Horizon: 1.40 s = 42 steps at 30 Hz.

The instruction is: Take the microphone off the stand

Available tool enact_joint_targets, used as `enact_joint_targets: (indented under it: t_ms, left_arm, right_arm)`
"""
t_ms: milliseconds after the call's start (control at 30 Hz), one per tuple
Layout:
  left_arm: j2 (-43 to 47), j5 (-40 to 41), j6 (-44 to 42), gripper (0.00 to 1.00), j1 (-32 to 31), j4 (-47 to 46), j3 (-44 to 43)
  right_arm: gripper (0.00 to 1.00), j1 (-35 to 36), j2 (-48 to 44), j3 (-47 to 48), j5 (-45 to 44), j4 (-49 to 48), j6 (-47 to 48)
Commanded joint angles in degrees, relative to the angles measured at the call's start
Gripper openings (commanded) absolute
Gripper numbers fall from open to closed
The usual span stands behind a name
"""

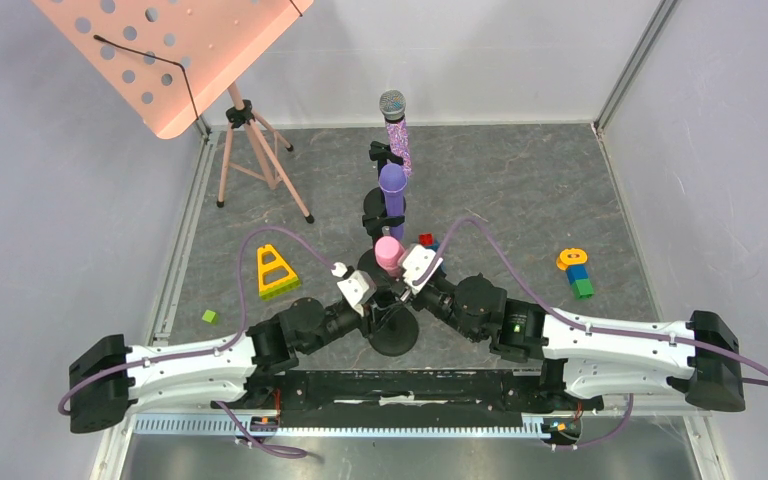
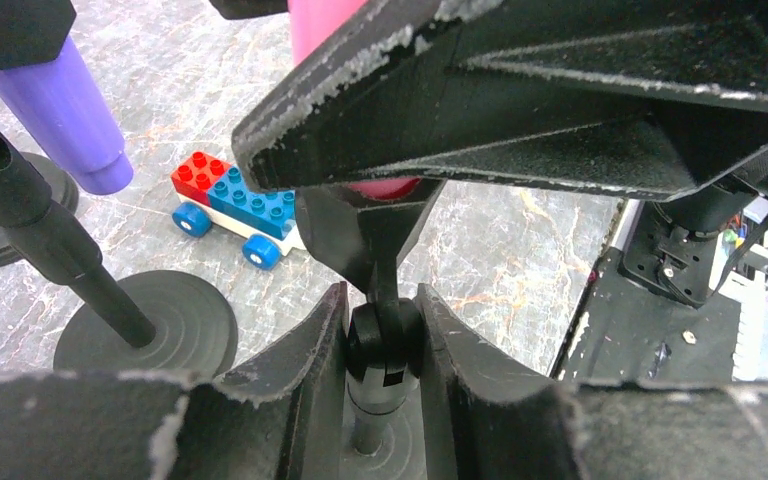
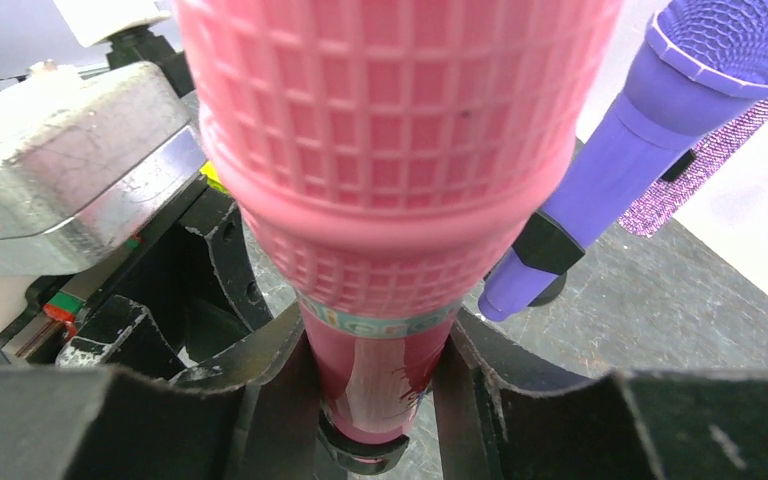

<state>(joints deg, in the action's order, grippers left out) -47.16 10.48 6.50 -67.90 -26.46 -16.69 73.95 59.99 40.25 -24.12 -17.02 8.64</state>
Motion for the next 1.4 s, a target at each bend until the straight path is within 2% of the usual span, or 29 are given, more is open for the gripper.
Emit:
enact_joint_targets:
  t_ms: [0,433,467,533,633,733,900,1067,1133,1267,1300,1367]
  left_arm:
    - [-2.18,4.16,-1.35,0.02,0.05,-8.25,2.42]
    - [-1.56,5.96,0.08,0.02,0.09,-7.95,4.87]
    - [-1.26,5.59,0.09,0.05,0.08,-7.71,4.44]
    - [-0.8,4.89,0.3,0.15,0.07,-6.28,3.19]
    - [-0.23,3.55,0.27,0.22,0.05,-5.0,1.07]
    - [0.29,2.91,0.09,0.38,0.1,-2.89,-1.13]
    - [1.58,2.57,-0.17,0.45,0.1,-2.03,-2.29]
    - [2.48,2.79,0.34,0.42,0.06,-1.12,-2.13]
    - [2.31,2.78,0.35,0.34,0.06,-0.97,-2.12]
    - [1.74,3.24,0.27,0.06,0.11,-0.83,-1.36]
    - [1.67,3.31,0.35,0.03,0.08,-0.78,-1.18]
    - [1.46,3.21,0.48,0.02,0.06,-0.69,-0.53]
  right_arm:
    - [0.3,-0.3,-0.76,3.37,-4.41,-3.64,-1.02]
    - [0.22,-0.26,0.79,6.24,-4.78,-0.93,-4.58]
    - [0.22,-0.3,1.23,6.65,-5.0,-0.23,-4.43]
    - [0.22,-0.21,1.6,6.43,-5.48,0.16,-4.49]
    - [0.21,-0.21,1.77,5.66,-5.83,0.18,-4.9]
    - [0.21,-0.13,1.64,5.24,-6.16,0.09,-4.95]
    - [0.21,-0.13,1.62,5.08,-5.88,0.11,-4.56]
    - [0.21,-0.11,1.64,4.86,-5.62,-0.07,-4.34]
    - [0.21,-0.12,1.59,4.71,-5.4,-0.12,-4.45]
    - [0.21,-0.14,1.22,4.38,-4.14,-0.8,-4.77]
    - [0.21,-0.13,1.13,4.4,-3.78,-0.9,-4.84]
    - [0.21,-0.11,0.68,4.19,-2.98,-1.52,-5.27]
